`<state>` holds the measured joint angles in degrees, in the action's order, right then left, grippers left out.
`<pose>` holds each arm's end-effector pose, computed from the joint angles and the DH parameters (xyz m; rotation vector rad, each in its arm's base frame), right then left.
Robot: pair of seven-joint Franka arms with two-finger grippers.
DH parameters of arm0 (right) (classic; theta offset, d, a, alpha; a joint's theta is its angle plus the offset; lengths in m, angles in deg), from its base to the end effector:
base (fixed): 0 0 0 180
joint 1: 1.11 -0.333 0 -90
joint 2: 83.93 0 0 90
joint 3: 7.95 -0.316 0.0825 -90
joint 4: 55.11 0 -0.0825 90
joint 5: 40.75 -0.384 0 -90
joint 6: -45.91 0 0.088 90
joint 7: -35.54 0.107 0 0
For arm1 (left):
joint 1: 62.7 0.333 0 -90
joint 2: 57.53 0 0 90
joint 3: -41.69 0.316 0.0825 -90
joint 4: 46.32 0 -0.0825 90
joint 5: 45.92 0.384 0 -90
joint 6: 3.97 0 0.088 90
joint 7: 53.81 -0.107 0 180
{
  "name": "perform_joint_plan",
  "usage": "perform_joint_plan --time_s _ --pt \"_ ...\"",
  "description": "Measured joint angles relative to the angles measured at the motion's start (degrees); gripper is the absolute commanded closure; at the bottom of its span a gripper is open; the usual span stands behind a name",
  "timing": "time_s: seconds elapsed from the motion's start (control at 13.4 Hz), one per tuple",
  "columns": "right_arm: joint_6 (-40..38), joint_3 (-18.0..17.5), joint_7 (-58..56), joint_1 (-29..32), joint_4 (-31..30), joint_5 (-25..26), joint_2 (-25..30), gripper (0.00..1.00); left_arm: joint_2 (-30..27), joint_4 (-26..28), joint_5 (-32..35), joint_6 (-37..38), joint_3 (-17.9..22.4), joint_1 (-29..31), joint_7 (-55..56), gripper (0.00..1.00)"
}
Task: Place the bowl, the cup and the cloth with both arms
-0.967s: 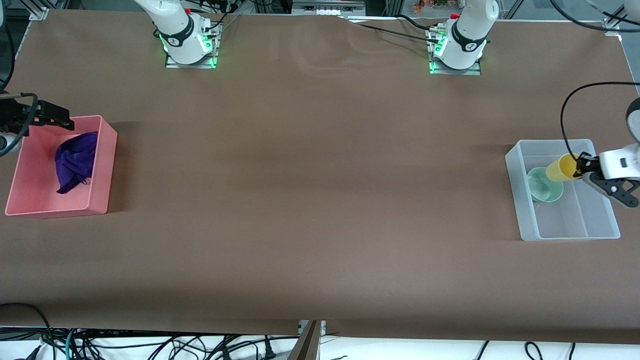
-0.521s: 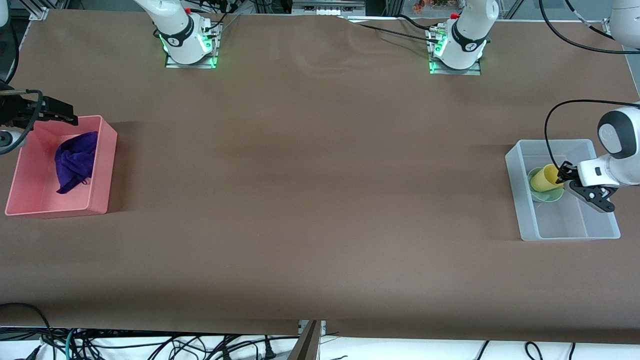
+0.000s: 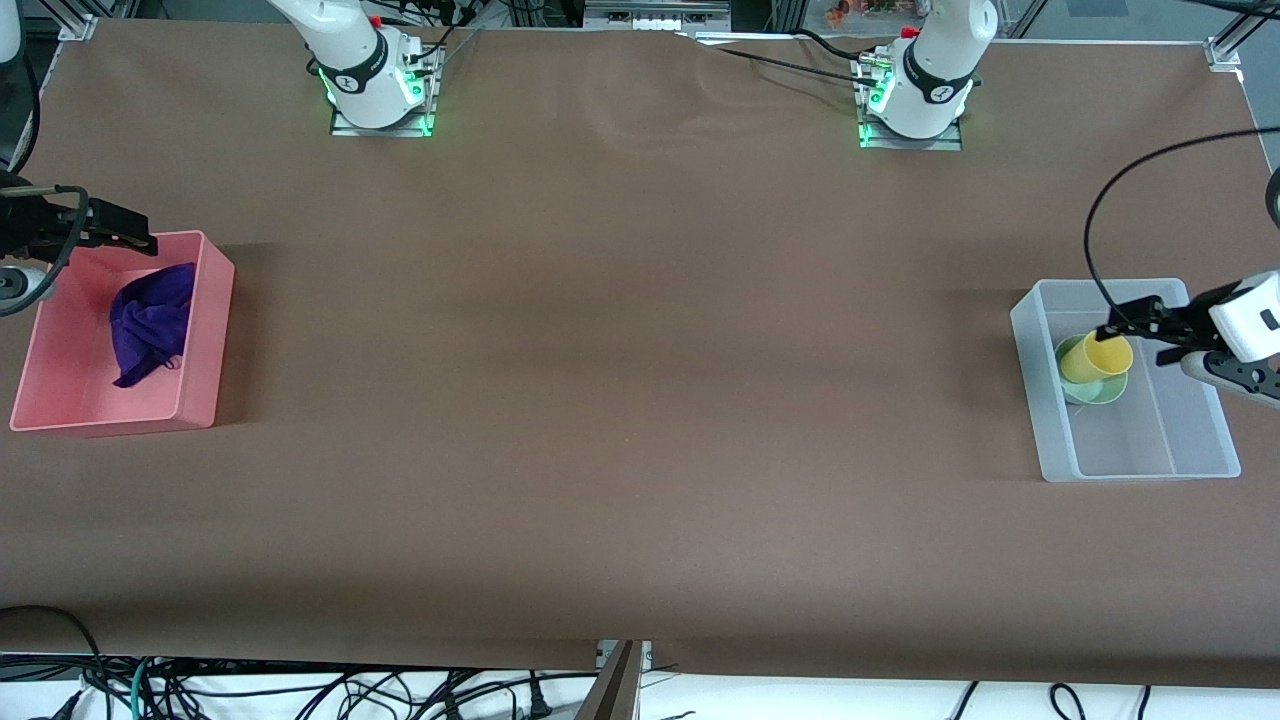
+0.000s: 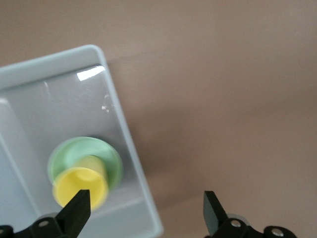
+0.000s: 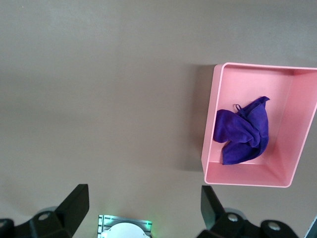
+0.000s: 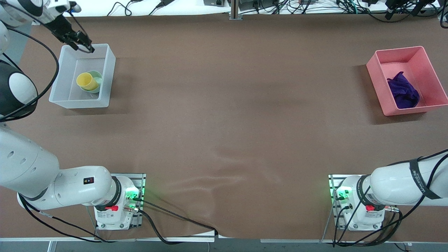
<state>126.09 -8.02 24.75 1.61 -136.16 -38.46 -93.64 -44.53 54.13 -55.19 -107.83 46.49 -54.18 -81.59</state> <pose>0.5857 -0.0320 0.5867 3.1025 0.2158 -0.2932 0.5933 0.1236 0.4262 2.9383 -0.2963 -0.1602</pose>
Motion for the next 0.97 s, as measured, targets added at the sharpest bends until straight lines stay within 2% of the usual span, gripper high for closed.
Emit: perform_joint_plan --time_s 0.22,0.37,0.67,0.97 --pt "0.04 0.03 0.0 0.01 0.0 0.0 -0.01 0.0 -4.37 -1.06 5.64 6.21 -8.1 -1.71 20.66 0.0" --pt "0.1 0.04 0.0 0.01 -0.01 0.0 -0.07 0.0 -8.33 -1.35 8.15 9.69 -11.21 -4.36 29.03 0.0" --pt "0.58 0.03 0.0 0.01 0.25 0.0 -0.25 0.0 -15.65 -2.31 8.69 13.09 -10.24 -7.72 30.84 0.0" --pt "0.63 0.03 0.0 0.01 0.48 0.0 -0.29 0.0 -16.05 -4.33 8.69 15.66 -9.7 -8.12 30.77 0.0"
